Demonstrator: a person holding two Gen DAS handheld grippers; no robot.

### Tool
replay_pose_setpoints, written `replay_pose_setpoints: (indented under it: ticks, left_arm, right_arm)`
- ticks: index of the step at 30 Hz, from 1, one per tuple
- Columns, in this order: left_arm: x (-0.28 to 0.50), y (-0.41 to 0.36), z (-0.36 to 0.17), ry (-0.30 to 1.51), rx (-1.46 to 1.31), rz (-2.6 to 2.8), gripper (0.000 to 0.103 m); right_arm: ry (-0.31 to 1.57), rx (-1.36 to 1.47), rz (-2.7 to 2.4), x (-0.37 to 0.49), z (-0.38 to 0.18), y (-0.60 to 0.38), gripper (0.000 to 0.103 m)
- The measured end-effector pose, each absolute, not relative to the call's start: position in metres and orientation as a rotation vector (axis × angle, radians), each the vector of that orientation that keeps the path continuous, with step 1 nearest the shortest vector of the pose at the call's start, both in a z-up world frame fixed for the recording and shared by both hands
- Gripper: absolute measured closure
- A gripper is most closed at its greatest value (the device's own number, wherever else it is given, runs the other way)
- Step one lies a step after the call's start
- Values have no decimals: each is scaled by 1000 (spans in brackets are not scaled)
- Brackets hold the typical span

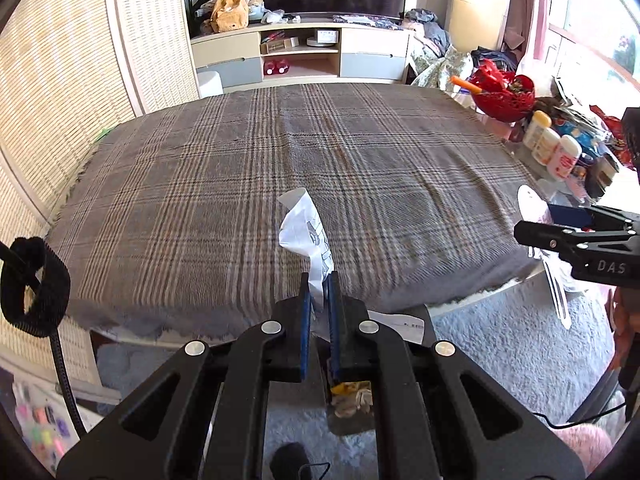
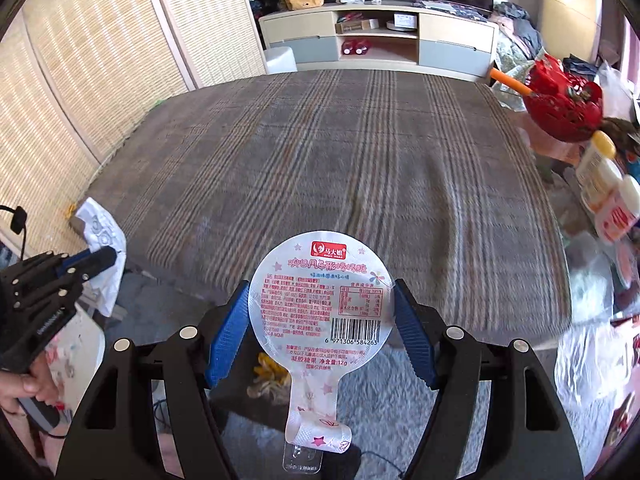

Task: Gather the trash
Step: 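Carry the lid and scrap down to the black bin and open both grippers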

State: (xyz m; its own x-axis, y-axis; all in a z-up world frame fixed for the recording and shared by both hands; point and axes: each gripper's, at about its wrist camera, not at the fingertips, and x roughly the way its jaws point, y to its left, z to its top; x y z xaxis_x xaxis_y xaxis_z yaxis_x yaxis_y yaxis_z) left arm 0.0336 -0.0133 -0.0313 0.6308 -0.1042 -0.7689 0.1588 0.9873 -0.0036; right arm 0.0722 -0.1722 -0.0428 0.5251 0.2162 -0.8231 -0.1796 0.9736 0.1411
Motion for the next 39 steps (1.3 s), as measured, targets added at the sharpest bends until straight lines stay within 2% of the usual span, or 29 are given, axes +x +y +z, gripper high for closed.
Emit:
replay_pose_setpoints:
  ticks: [6, 12, 24, 39]
  left_arm:
    - [-8, -15, -40, 878, 48, -158, 98]
    - [-29, -14, -81, 938, 21, -186, 99]
    - [-16, -28, -174, 1087, -12, -238, 99]
    - [16, -34, -228, 1179, -68, -267, 98]
  right_arm:
    - [1001, 90, 258, 34, -59, -175, 32]
    - [1047, 138, 263, 21, -99, -172, 32]
    - [1117, 166, 219, 30, -174, -161, 32]
    - [1178, 213, 234, 60, -220, -151, 32]
